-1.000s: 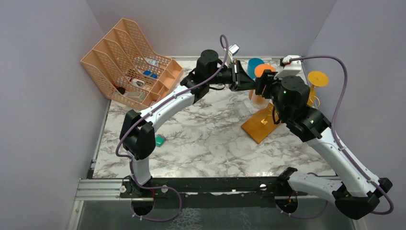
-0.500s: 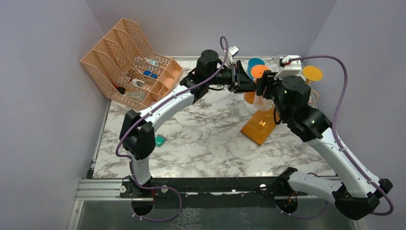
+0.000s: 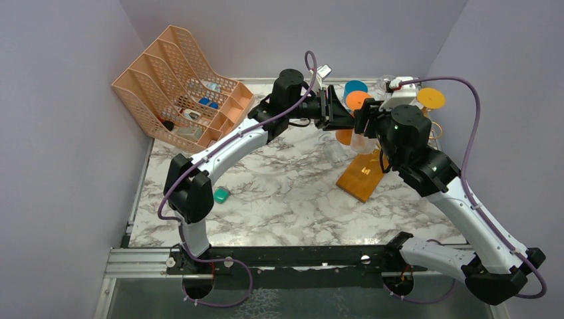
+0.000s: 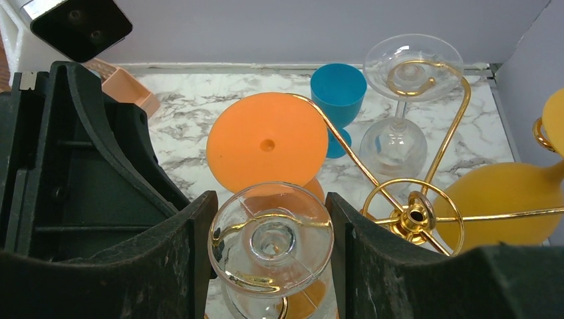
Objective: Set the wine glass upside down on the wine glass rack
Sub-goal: Turn the wine glass upside down at the wine rack.
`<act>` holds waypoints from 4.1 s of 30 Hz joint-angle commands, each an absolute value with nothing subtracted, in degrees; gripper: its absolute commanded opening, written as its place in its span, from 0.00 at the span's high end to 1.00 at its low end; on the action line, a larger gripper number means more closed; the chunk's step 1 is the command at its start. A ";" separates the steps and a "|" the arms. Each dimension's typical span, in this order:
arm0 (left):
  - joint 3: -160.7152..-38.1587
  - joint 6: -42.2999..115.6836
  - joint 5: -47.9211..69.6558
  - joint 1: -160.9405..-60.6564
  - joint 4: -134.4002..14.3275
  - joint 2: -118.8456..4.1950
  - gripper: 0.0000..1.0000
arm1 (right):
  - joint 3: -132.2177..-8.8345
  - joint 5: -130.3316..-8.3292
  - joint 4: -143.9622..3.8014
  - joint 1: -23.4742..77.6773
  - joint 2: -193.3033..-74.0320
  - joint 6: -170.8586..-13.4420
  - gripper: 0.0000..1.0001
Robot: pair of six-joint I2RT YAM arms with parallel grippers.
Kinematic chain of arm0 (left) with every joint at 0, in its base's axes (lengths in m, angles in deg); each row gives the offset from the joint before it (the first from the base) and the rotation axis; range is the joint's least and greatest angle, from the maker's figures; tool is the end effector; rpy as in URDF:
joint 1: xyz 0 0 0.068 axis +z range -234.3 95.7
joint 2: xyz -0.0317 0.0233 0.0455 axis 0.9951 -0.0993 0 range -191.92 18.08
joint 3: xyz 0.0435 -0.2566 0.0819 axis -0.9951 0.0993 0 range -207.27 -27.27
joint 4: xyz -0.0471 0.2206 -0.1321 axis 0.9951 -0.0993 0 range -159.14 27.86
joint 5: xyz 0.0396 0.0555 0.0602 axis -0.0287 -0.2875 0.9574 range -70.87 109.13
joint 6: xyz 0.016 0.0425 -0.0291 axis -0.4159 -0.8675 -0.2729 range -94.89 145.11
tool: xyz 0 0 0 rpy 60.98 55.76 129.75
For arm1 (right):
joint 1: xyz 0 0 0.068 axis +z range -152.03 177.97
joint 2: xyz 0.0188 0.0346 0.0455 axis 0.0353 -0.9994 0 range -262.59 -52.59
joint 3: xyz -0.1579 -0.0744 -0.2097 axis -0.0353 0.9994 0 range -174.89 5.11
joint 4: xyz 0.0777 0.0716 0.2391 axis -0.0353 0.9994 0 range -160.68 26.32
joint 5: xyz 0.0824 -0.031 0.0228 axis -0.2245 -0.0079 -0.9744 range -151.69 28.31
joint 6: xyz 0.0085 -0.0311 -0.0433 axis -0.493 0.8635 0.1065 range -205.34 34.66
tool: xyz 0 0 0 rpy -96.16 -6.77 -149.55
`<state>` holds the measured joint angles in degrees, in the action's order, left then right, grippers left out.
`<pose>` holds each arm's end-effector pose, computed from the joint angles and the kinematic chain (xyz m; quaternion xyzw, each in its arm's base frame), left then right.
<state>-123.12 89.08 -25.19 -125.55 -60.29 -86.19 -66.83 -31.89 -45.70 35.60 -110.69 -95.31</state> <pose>0.3106 -0.3055 0.3815 0.1099 0.7272 -0.6606 0.1506 0.1747 0.1124 0.4342 -0.0198 0.7638 0.0660 0.6417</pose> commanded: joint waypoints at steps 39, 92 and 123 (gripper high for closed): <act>-128.92 88.77 -19.81 -128.31 -52.40 -84.33 0.76 | -63.87 -49.71 -46.01 39.02 -108.18 -105.02 0.99; -120.25 86.57 -22.58 -124.47 -57.75 -73.98 0.41 | -59.43 -55.17 -41.61 39.02 -102.48 -98.71 0.99; -120.38 81.35 -20.16 -124.38 -64.45 -75.32 0.46 | -61.43 -52.94 -40.09 39.02 -100.02 -97.46 0.99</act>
<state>-120.43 82.93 -21.08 -124.44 -63.07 -74.93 -61.06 -52.15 -43.28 38.53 -101.54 -96.54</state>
